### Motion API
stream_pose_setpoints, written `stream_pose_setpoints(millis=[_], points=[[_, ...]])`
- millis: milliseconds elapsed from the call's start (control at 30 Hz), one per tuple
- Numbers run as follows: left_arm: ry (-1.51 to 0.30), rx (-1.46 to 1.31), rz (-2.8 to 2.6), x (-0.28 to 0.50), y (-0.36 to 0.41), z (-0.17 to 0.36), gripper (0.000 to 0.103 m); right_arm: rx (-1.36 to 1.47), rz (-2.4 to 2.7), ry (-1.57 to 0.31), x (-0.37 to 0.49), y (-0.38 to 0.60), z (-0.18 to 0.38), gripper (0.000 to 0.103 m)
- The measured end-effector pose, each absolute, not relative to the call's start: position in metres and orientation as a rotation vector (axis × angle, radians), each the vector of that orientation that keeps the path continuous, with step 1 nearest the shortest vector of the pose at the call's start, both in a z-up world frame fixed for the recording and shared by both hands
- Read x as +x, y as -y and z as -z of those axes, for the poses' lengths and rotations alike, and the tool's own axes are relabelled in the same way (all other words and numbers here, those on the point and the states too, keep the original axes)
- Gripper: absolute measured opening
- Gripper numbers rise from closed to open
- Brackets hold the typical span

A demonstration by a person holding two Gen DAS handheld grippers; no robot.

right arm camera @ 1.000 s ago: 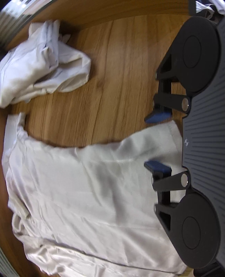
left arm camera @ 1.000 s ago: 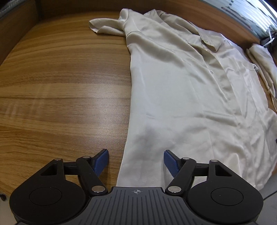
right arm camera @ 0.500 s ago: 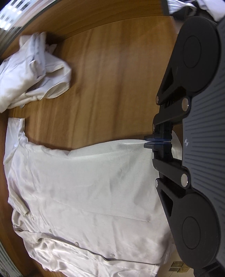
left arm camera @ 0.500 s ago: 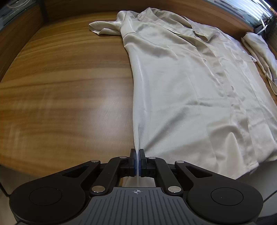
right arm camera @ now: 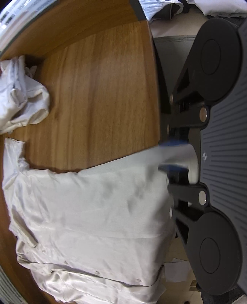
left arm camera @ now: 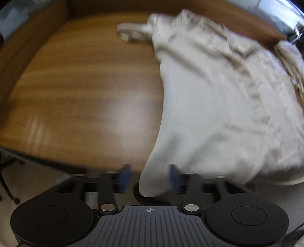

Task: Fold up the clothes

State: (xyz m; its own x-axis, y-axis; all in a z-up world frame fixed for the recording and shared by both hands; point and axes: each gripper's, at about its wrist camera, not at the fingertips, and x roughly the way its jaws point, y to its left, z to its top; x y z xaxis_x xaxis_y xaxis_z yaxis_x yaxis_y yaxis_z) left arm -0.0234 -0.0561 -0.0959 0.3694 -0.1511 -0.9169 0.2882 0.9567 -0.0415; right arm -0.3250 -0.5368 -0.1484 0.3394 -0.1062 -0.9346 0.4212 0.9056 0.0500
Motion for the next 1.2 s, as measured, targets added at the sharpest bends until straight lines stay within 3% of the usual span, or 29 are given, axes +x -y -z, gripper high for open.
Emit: stream_pose_setpoints(millis=[400,1200], points=[[-1.038,0.27,0.561,0.067,0.149,0.062,0.066,0.447,0.366,-1.008,-0.305,0.494,0.111,0.055],[-1.097,0.45,1.032,0.281,0.377,0.101,0.068,0.843,0.855,-0.884,-0.264,0.304,0.118,0.056]])
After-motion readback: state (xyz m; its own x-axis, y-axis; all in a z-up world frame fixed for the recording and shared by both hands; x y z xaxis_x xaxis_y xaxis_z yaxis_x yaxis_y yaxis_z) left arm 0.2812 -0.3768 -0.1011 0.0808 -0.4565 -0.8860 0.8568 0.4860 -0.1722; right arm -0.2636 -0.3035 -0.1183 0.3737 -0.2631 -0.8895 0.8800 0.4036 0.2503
